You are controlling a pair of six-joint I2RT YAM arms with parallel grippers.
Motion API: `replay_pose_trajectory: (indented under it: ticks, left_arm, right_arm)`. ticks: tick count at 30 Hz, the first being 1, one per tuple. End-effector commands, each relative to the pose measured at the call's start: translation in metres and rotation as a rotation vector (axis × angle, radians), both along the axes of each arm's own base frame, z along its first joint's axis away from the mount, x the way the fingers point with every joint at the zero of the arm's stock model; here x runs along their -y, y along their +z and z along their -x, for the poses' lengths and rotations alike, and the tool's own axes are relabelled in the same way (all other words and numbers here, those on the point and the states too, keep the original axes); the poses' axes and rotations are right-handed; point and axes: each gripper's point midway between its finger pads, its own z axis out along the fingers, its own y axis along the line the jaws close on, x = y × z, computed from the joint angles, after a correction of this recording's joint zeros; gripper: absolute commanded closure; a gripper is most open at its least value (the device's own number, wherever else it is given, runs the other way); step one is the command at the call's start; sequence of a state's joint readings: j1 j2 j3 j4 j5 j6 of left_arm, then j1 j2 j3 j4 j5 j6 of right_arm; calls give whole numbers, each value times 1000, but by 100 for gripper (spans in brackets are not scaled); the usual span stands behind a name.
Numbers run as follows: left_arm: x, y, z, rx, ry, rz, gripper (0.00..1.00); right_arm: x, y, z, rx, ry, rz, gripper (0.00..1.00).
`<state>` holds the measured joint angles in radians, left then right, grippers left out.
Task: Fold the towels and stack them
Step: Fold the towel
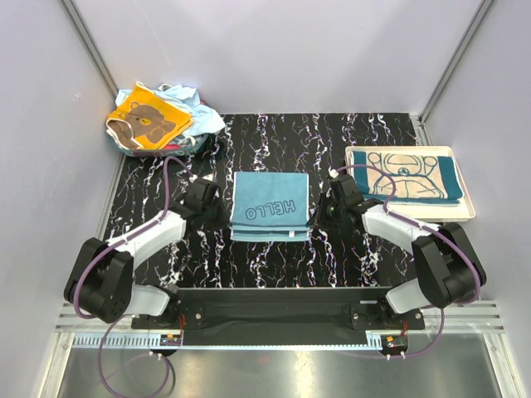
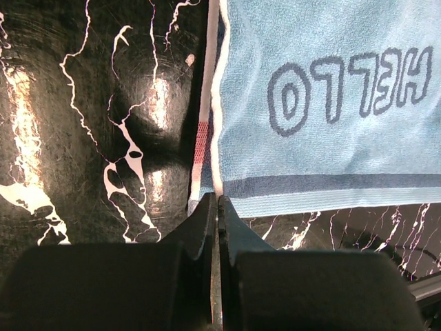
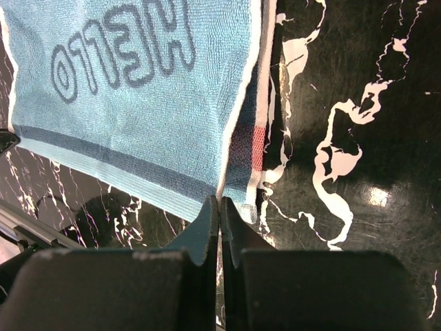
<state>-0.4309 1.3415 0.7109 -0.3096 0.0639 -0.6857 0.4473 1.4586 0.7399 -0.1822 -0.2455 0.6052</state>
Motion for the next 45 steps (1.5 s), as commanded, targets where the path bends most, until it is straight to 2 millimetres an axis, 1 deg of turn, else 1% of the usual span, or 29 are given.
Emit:
replay_pose_trajectory:
  ticks: [1,2,5,8,12,15,17,18,19,23,25,30,32,33,37,45]
  left_arm:
    - [6,19,-10,63,-8,28,100]
    - [5,26,-12,80,-5,31,100]
    - [4,34,-9,90,-8,32,100]
    - [4,40,-7,102,-5,43,100]
    - [4,43,-5,105,-8,52,100]
    - [3,39,-3,99,-10,47,100]
    - [2,30,0,78,-10,40,100]
    - [2,29,-1,81,-6,43,100]
    - [2,22,1,66,-7,40,100]
    - [3,11,3,47,-7,39,100]
    - [4,7,4,39,-12,42,100]
    - [5,-11,9,3,-17,35,100]
    - [6,-15,11,-5,-17,36,100]
    - [6,-21,13,-20,-20,32,100]
    - [6,-29,16,-36,-19,25,100]
    - [6,-31,16,-40,-17,23,100]
  right_arm:
    - [-2,20,-12,74,-13,-2,100]
    - [-1,21,-11,73,-14,3,100]
    - [-1,31,-10,90,-17,-8,100]
    - [0,36,-7,97,-18,-14,100]
    - [1,39,-3,102,-16,-15,100]
    - [1,35,-3,96,-14,-14,100]
    - [0,29,-1,88,-12,-17,100]
    - [0,22,2,70,-12,-13,100]
    - [0,19,3,64,-11,-11,100]
    - [-3,2,6,36,-7,-13,100]
    - [-3,-5,8,23,-7,-10,100]
    - [-2,-20,10,1,-7,1,100]
    - [-2,-24,10,-6,-7,5,100]
    - [-2,-25,11,-9,-8,6,100]
    - [-2,-30,12,-20,-6,4,100]
    - [0,-36,15,-25,-13,9,99]
